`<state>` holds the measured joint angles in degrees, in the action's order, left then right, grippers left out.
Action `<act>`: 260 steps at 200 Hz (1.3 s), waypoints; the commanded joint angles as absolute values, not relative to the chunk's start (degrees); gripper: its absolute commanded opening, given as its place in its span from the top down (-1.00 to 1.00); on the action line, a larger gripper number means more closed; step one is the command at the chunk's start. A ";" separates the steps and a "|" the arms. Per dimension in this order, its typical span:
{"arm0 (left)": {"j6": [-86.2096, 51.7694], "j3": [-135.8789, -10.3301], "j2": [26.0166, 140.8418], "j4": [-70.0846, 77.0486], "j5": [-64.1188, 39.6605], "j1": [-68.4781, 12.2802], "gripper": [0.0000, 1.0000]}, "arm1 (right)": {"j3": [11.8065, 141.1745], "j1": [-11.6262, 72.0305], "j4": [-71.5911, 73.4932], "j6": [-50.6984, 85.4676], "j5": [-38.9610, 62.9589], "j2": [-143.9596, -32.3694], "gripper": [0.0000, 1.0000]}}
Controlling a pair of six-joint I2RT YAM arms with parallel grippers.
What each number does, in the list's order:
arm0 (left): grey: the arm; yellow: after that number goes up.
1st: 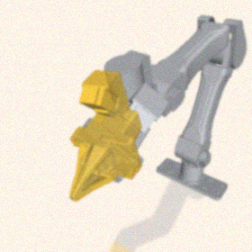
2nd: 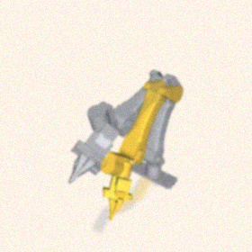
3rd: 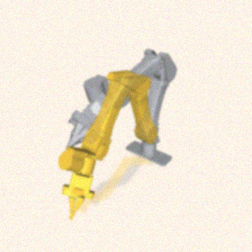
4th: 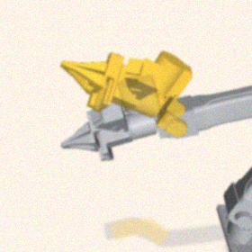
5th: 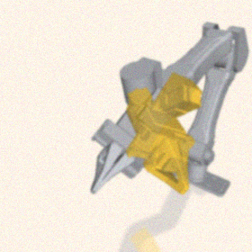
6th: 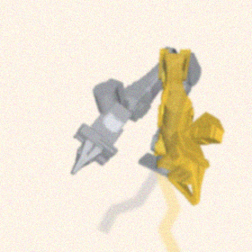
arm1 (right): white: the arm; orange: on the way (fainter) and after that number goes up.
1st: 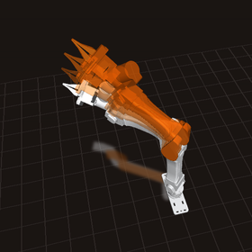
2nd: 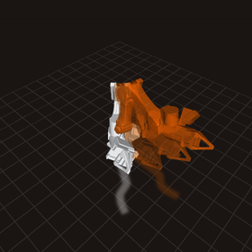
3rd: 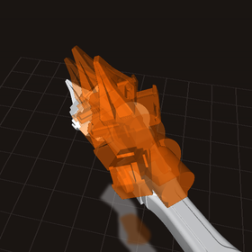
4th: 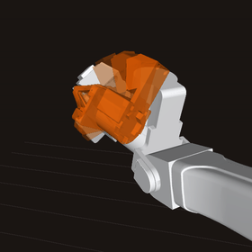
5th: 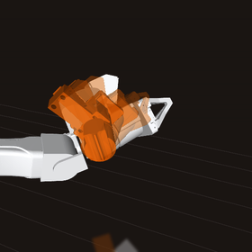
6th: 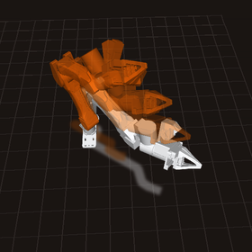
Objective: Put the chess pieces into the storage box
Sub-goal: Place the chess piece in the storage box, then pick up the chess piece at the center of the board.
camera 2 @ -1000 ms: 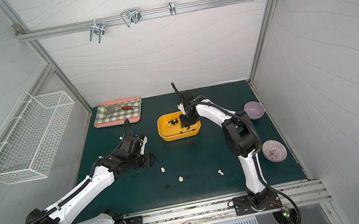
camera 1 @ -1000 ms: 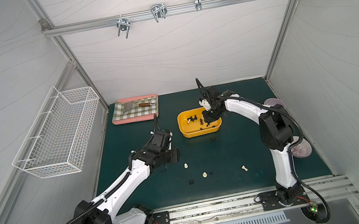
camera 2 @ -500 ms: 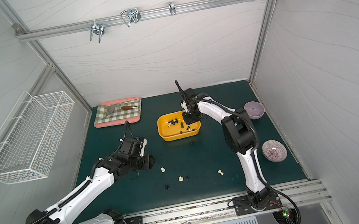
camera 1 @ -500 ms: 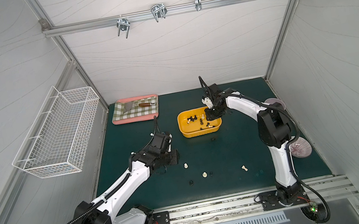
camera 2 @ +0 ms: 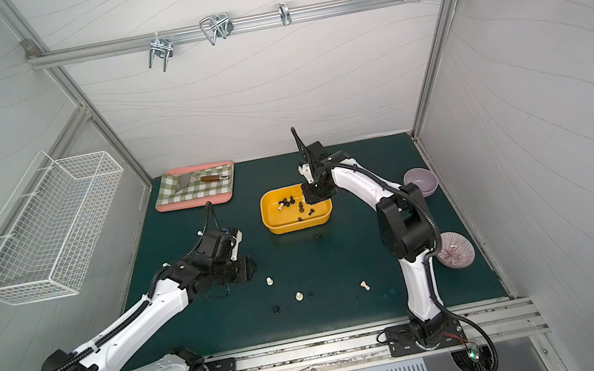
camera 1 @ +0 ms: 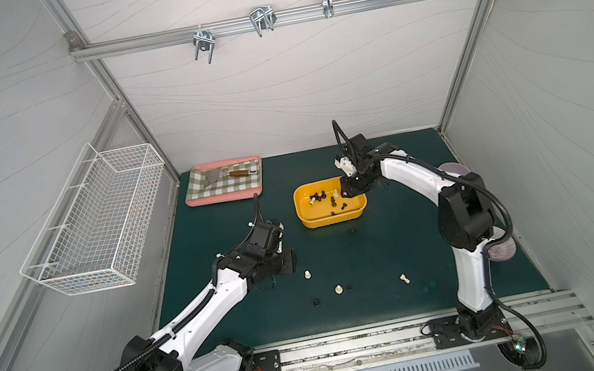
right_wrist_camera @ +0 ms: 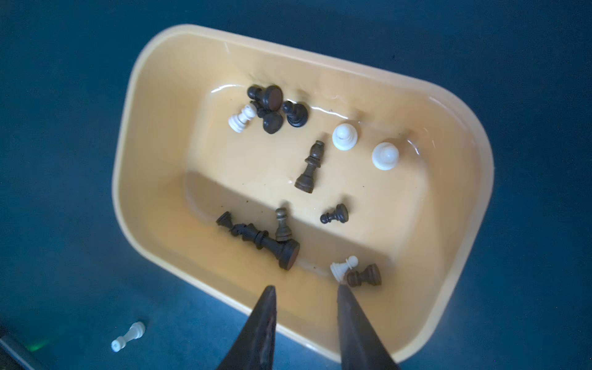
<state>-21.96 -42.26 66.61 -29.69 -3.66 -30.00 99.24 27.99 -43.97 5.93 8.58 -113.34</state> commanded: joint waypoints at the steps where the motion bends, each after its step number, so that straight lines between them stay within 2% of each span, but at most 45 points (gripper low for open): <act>1: -23.14 -42.18 65.43 -29.36 -3.74 -29.70 0.02 | 98.42 27.77 -44.65 4.51 10.12 -108.74 0.31; 73: -22.50 -43.51 66.44 -30.69 -3.78 -29.69 0.01 | 90.60 27.69 -42.74 4.48 12.85 -99.16 0.25; 260: -20.65 -43.17 68.67 -32.82 -5.00 -29.81 0.01 | 52.07 28.09 -38.99 12.04 16.24 -73.61 0.17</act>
<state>-21.21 -42.17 68.60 -33.21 -3.88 -30.00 55.13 27.99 -39.77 9.76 14.79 -75.94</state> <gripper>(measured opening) 0.497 0.414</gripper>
